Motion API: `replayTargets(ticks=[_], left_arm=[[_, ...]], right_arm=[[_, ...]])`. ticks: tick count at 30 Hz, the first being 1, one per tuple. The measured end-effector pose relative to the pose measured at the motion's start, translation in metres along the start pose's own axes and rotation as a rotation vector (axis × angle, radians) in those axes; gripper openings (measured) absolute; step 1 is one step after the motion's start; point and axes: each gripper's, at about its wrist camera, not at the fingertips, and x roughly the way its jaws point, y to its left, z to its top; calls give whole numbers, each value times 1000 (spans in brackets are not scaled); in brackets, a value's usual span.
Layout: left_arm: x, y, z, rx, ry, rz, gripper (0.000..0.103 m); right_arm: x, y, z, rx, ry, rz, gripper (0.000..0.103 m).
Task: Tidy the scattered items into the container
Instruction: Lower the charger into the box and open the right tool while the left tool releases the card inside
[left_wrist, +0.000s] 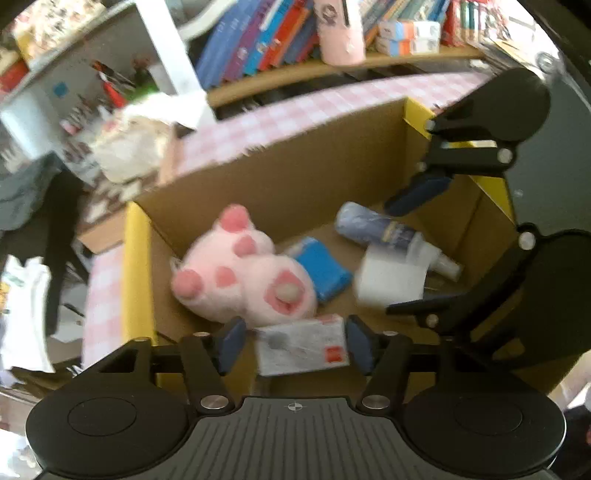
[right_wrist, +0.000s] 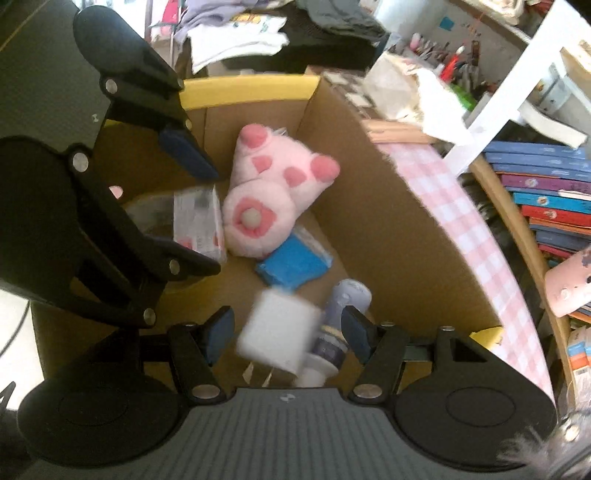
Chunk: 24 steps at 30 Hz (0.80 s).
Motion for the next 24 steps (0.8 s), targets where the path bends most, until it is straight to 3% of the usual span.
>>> replayTargets(ticks=[4,14,20,24], left_arm=[[-21,1,1,-24,-70,15,69],[-101,-17,-11,-150,-290,95,72],[-151,-40,-38,-241,-416,193,80],[-172,-55,-64,-300,-452,215,81]], right_arm=[[-23,-6,-5,73,-52,-12,63],[-108,-6,-31,352,-259,-135,63],[-160,14,-61,532,-417,-221,64],[-180,34,-87,594,-442,-271,64]])
